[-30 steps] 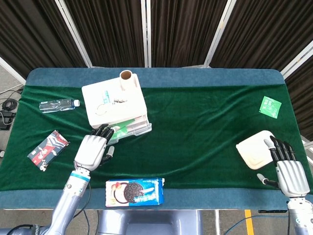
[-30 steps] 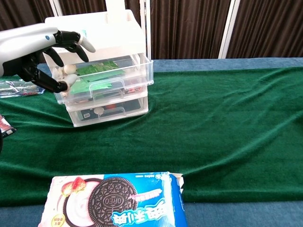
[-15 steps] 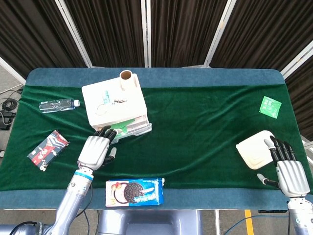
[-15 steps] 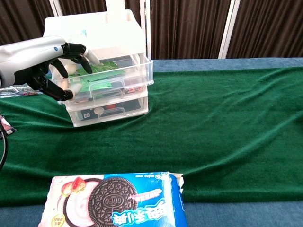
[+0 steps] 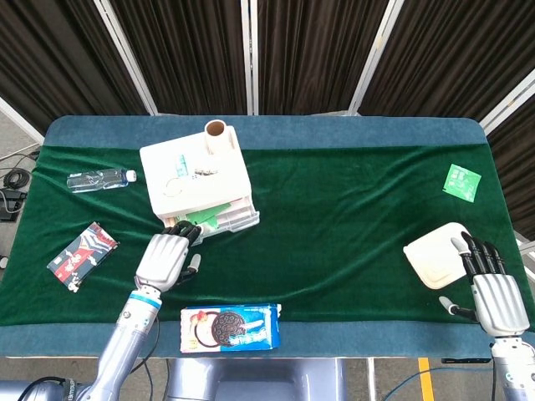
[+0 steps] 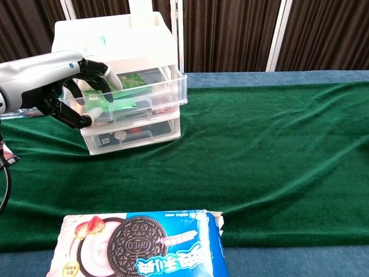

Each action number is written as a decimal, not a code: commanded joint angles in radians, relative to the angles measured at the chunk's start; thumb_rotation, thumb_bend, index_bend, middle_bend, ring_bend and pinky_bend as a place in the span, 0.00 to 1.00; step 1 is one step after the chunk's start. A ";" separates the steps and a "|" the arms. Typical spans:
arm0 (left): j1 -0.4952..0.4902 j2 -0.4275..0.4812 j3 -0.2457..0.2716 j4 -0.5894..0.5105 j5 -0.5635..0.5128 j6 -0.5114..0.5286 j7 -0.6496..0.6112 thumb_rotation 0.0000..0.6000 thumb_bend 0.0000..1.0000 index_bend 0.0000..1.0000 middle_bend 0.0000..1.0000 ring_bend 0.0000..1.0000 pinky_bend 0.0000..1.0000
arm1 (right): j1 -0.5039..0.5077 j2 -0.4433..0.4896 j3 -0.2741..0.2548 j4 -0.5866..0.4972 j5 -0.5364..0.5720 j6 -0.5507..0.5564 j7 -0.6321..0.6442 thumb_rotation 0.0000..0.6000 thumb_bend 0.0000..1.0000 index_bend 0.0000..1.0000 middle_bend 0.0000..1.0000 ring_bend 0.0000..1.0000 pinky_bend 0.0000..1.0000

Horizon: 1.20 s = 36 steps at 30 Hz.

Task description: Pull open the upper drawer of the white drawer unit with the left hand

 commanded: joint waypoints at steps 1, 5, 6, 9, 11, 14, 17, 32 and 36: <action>-0.004 0.006 0.001 -0.007 -0.009 -0.004 -0.013 1.00 0.54 0.25 0.29 0.18 0.30 | 0.000 0.000 0.000 0.000 0.000 0.000 0.000 1.00 0.02 0.04 0.00 0.00 0.00; -0.007 0.013 0.003 -0.011 -0.007 -0.001 -0.025 1.00 0.55 0.26 0.31 0.19 0.31 | 0.000 0.000 -0.001 0.000 0.000 -0.001 -0.002 1.00 0.02 0.04 0.00 0.00 0.00; -0.007 0.015 0.004 -0.013 -0.007 -0.001 -0.030 1.00 0.55 0.27 0.31 0.20 0.31 | 0.000 0.000 -0.001 0.000 -0.001 -0.001 -0.002 1.00 0.02 0.04 0.00 0.00 0.00; -0.008 0.023 0.005 -0.022 -0.009 -0.002 -0.050 1.00 0.55 0.27 0.32 0.21 0.32 | 0.000 -0.001 -0.001 0.000 -0.001 0.000 -0.003 1.00 0.02 0.04 0.00 0.00 0.00; -0.010 0.029 0.006 -0.025 -0.014 -0.007 -0.061 1.00 0.55 0.28 0.32 0.21 0.32 | 0.000 -0.001 -0.001 -0.001 -0.001 0.000 -0.003 1.00 0.02 0.04 0.00 0.00 0.00; -0.014 0.034 0.009 -0.029 -0.017 -0.011 -0.073 1.00 0.55 0.28 0.33 0.21 0.32 | 0.000 0.000 -0.001 -0.001 -0.002 0.001 -0.003 1.00 0.02 0.04 0.00 0.00 0.00; -0.017 0.038 0.013 -0.035 -0.013 -0.011 -0.079 1.00 0.55 0.28 0.33 0.22 0.32 | 0.000 -0.001 -0.001 -0.001 -0.001 0.000 -0.003 1.00 0.02 0.04 0.00 0.00 0.00; -0.026 0.046 0.050 -0.072 0.015 -0.007 -0.089 1.00 0.55 0.29 0.33 0.22 0.32 | -0.001 0.000 -0.001 -0.001 -0.001 0.001 -0.002 1.00 0.02 0.04 0.00 0.00 0.00; -0.028 0.047 0.056 -0.073 0.017 -0.009 -0.093 1.00 0.55 0.29 0.33 0.22 0.32 | 0.000 0.000 -0.001 -0.001 -0.001 0.001 -0.002 1.00 0.02 0.04 0.00 0.00 0.00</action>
